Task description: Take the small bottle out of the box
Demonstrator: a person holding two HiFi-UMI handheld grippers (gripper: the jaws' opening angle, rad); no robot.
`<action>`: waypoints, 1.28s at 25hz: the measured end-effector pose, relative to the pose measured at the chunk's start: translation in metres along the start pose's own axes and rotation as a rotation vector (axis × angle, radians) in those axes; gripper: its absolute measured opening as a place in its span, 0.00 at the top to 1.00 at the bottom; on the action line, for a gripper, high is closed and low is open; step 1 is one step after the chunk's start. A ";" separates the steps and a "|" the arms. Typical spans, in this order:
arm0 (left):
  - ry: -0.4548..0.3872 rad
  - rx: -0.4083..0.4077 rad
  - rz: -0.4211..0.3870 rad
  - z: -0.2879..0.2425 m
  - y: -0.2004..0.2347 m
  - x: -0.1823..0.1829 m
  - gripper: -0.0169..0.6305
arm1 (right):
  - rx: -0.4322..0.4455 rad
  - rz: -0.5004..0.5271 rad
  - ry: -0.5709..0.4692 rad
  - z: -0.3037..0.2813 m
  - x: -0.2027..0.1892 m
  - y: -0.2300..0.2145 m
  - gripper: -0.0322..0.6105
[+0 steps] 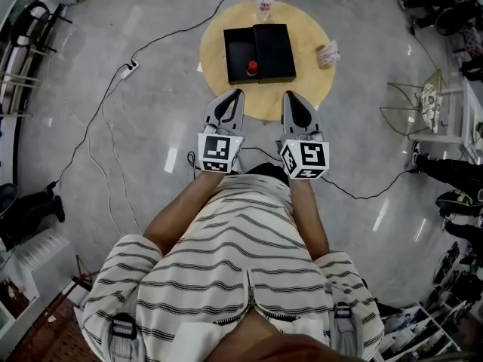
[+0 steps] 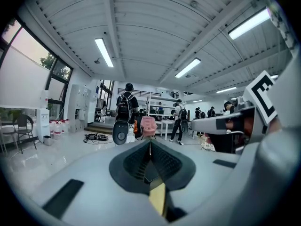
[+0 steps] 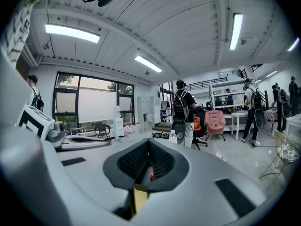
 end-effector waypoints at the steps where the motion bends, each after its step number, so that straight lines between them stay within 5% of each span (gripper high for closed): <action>1: 0.004 0.001 0.003 -0.002 0.001 -0.002 0.94 | -0.002 -0.001 0.004 -0.001 -0.001 0.000 0.93; 32: 0.127 0.126 0.015 -0.085 -0.007 -0.041 0.94 | 0.151 -0.022 0.077 -0.046 -0.027 -0.058 0.93</action>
Point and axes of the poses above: the fingertips, and each gripper's own axes: z backward along the fingers, y to its left, x out of its top, the point moved 4 cm from there along z, backward along the fingers
